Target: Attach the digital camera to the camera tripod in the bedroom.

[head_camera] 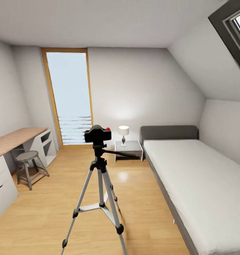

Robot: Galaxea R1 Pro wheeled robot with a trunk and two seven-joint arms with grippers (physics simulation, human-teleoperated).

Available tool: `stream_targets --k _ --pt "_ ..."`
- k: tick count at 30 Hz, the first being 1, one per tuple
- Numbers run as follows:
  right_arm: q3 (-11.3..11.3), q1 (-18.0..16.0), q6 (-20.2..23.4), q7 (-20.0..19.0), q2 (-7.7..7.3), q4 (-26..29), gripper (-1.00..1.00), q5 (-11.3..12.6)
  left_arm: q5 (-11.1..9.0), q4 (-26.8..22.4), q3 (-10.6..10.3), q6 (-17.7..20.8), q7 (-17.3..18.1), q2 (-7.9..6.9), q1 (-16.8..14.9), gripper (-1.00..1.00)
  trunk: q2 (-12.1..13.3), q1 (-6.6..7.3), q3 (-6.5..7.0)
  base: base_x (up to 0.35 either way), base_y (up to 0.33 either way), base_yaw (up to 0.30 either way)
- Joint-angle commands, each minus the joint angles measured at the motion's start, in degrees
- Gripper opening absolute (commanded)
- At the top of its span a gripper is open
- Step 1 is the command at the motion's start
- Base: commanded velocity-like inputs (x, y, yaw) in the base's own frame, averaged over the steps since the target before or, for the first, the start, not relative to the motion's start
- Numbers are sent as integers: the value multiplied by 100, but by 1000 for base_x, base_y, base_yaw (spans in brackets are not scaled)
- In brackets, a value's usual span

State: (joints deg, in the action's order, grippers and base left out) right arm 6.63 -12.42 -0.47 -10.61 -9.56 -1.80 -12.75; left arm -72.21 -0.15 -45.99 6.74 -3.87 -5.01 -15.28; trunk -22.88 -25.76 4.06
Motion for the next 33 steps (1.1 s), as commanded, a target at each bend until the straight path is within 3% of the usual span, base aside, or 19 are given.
stream_targets --k 1,9,19,33 --pt "49 -6 -2 -12 -2 -13 100 -53 -48 -4 -49 14 -17 0 -1 100 -4 -2 2 0 0 -70" --pt "49 -6 1 -11 -4 -13 100 -52 -52 -10 -51 -39 -20 1 -1 100 -4 -2 27 0 0 -20" --pt "49 -6 -3 -11 -2 -13 100 -52 -64 -54 -63 -440 -34 -2 -3 100 -4 -2 107 0 0 -1" --pt "35 -5 -36 -14 -2 -5 100 -71 -62 -90 -61 -489 -35 -9 -3 100 -4 -2 129 0 0 0"
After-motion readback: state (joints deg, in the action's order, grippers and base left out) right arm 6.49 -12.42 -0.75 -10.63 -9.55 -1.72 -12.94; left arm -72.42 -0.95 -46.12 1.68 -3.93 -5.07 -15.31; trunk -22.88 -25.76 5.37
